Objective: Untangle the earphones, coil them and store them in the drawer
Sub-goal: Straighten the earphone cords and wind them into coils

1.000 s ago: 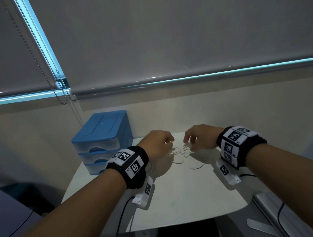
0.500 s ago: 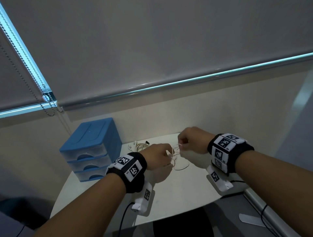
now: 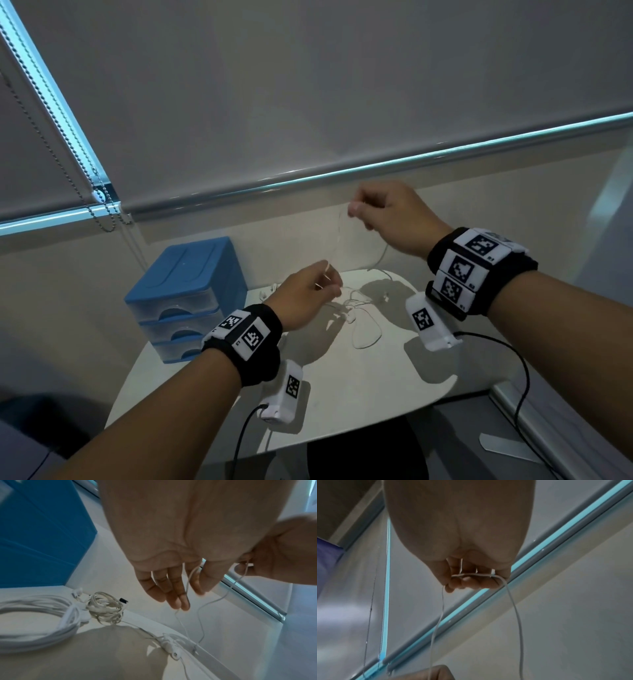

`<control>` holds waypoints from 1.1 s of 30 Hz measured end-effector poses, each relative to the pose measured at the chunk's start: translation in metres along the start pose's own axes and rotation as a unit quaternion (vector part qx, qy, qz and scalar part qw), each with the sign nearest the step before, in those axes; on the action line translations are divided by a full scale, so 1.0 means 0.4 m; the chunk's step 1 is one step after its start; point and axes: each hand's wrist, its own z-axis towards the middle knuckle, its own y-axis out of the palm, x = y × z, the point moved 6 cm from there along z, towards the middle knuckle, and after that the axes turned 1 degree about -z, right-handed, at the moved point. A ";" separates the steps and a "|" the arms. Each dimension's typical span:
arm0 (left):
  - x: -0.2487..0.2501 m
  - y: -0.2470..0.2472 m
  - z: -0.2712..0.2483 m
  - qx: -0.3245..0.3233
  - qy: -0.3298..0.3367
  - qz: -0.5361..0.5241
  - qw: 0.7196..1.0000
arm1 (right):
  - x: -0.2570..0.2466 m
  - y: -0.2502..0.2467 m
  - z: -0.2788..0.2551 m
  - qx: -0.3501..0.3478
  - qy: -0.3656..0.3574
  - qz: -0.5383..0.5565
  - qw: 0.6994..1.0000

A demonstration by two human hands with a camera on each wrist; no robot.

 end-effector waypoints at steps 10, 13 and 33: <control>0.120 -0.138 -0.034 0.168 0.100 -0.147 0.969 | -0.008 0.001 0.002 -0.072 0.053 -0.010 0.996; 0.197 -0.179 -0.052 0.178 0.152 -0.159 0.959 | 0.007 0.095 -0.044 -0.246 0.063 -0.084 0.964; 0.106 -0.019 -0.089 -0.081 0.032 -0.039 0.995 | -0.382 -0.059 0.110 -0.027 -0.072 0.252 0.965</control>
